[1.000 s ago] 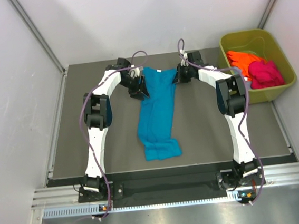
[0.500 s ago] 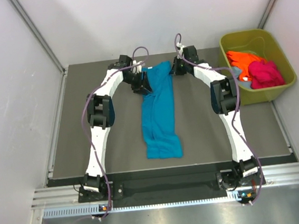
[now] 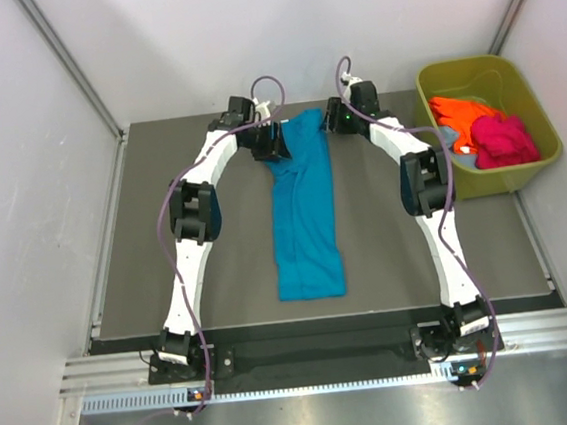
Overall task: Fold and stack the t-shirts
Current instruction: Fold the tshirt
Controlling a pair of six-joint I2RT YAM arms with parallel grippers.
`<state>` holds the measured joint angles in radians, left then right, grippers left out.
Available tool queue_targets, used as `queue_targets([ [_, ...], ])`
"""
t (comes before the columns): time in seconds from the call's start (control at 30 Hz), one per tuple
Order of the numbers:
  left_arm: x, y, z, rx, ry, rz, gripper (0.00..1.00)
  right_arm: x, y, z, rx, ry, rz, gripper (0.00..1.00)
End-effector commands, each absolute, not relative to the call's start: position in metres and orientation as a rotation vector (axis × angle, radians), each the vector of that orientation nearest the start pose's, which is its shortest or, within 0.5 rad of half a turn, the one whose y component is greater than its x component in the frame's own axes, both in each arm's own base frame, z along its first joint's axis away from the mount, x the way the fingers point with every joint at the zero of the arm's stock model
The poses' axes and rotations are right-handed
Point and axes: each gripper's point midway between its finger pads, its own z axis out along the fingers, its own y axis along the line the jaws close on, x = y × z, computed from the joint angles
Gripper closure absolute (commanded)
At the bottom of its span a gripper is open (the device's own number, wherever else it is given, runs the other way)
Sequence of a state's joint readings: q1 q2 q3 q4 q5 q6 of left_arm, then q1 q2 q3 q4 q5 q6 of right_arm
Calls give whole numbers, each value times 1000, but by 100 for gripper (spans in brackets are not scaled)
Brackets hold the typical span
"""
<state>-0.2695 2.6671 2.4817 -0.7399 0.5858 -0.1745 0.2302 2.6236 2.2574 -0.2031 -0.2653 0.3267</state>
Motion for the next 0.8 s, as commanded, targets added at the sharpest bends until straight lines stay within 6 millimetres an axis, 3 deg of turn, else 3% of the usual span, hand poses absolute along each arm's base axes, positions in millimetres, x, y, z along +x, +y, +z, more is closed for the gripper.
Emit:
queue_targets([
  [0.0, 583, -248, 129, 347, 2280, -820, 42, 641, 211, 131, -60, 2081, 655, 41],
  [0.07, 593, -246, 146, 326, 2211, -828, 41, 634, 214, 153, -65, 2062, 690, 39],
  [0.13, 602, -242, 145, 298, 2195, -816, 41, 625, 219, 168, -63, 2053, 727, 39],
  [0.23, 608, -239, 129, 273, 2213, -816, 41, 616, 228, 187, -83, 2031, 793, 35],
  [0.33, 601, -238, 103, 231, 2286, -833, 42, 608, 244, 193, -78, 2020, 904, 32],
  [0.4, 594, -240, 88, 198, 2333, -867, 42, 600, 255, 181, -58, 2056, 942, 32],
  [0.6, 588, -240, 58, 161, 2393, -887, 43, 581, 272, 114, 48, 2213, 1046, 31],
  [0.63, 588, -240, 54, 156, 2398, -887, 43, 581, 272, 98, 59, 2240, 1046, 31],
  [0.77, 591, -242, 37, 130, 2411, -897, 43, 583, 272, 68, 90, 2283, 1045, 31],
])
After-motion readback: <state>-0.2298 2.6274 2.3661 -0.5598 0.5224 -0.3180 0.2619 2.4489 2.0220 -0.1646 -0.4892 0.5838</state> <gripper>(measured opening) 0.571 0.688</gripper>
